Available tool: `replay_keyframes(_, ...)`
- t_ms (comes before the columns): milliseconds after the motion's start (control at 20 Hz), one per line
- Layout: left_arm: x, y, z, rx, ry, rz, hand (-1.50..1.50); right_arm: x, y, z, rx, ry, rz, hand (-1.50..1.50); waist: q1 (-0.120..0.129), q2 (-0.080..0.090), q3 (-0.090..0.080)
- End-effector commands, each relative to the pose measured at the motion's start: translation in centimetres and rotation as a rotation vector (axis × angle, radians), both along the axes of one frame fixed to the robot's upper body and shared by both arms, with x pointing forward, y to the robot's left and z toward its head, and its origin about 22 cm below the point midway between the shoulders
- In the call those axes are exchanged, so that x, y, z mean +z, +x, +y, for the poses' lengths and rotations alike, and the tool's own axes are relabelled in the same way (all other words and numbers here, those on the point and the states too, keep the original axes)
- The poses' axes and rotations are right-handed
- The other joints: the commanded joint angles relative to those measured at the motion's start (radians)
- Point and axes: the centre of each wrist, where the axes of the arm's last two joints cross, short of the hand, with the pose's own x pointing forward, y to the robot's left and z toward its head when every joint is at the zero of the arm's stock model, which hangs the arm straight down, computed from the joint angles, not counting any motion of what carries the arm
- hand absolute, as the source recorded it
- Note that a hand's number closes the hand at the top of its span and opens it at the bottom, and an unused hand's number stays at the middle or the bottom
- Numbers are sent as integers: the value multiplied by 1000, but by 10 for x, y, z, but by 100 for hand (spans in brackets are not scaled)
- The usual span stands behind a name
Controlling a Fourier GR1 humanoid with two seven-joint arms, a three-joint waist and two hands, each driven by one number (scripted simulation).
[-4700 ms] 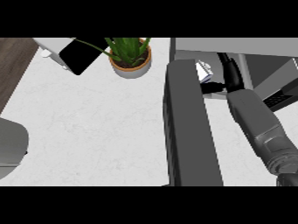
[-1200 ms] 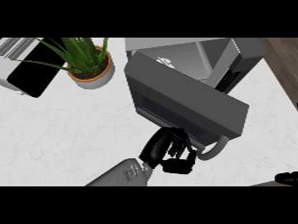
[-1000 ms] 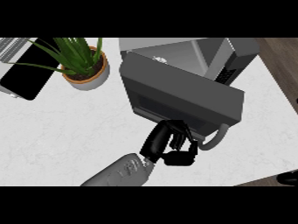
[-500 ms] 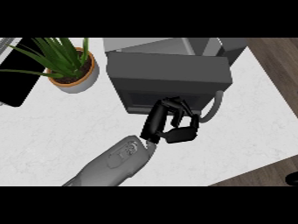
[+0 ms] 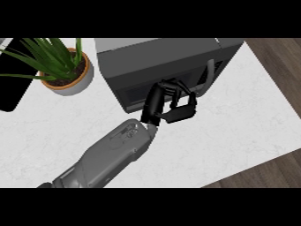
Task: Pick up the milk, place it into the microwave and close the microwave
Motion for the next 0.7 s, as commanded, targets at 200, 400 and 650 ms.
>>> replay_keyframes(200, 19, 19, 0, 31, -94, -54, 150, 20, 8, -6, 21, 4, -20, -150, -12, 10, -1)
replay_keyframes(400, 23, 23, -1, 33, -116, -61, 150, 26, 9, -16, 9, -10, -15, -150, -15, 13, 3)
replay_keyframes(650, 23, 25, 0, 40, -141, -68, 150, 38, 13, -22, 7, 1, -44, -150, -19, 17, 3)
